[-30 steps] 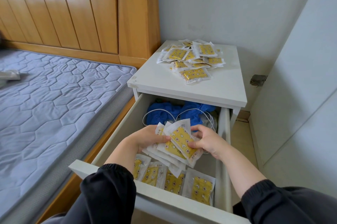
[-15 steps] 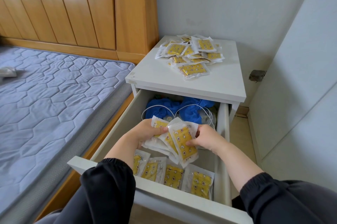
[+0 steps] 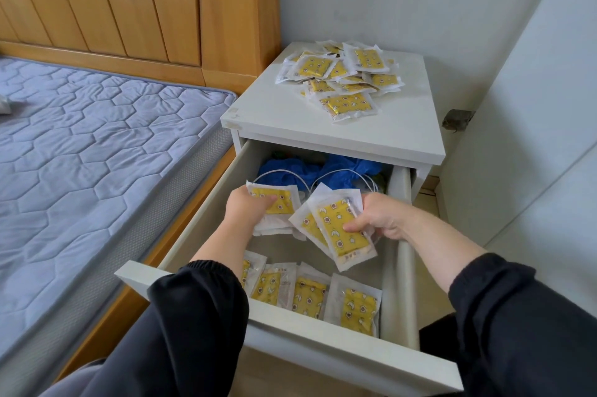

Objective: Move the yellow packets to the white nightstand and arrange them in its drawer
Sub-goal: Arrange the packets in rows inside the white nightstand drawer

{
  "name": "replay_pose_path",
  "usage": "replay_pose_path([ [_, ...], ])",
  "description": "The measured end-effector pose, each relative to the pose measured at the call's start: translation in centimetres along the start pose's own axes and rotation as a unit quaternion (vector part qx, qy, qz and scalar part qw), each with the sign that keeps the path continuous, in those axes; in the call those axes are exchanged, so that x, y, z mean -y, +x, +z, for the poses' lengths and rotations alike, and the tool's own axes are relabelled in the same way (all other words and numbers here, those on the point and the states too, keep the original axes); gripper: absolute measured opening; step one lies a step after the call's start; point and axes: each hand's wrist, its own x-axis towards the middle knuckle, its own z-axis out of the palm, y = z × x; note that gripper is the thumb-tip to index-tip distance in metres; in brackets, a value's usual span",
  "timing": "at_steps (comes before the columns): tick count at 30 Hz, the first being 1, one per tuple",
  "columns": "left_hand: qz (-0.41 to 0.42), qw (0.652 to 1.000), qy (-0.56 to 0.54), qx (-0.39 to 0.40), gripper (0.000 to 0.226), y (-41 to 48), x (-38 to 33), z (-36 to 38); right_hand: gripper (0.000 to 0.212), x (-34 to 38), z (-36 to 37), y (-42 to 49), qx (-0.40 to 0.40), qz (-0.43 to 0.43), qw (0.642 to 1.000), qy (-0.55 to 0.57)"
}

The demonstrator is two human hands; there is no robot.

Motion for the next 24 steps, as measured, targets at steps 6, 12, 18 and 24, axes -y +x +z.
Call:
replay_pose_path([
  [6, 0.000, 0.999, -0.017, -0.027, 0.021, 0.4, 0.1, -0.1, 0.043, 3.1, 2.0, 0.4, 0.154, -0.003, 0.815, -0.558],
  [12, -0.005, 0.999, -0.015, -0.028, 0.025, 0.5, -0.1, 0.0, 0.032, -1.6, 8.4, 0.2, 0.271, -0.048, 0.512, -0.814],
  [18, -0.005, 0.999, -0.029, -0.014, 0.023, 0.4, -0.2, 0.2, 0.042, -4.2, 7.5, -0.7, 0.238, -0.117, 0.609, -0.748],
  [24, -0.010, 1.000, -0.027, -0.011, 0.029, 0.1, -0.3, 0.4, 0.033, -3.6, 6.9, 0.1, 0.189, -0.099, 0.664, -0.717],
])
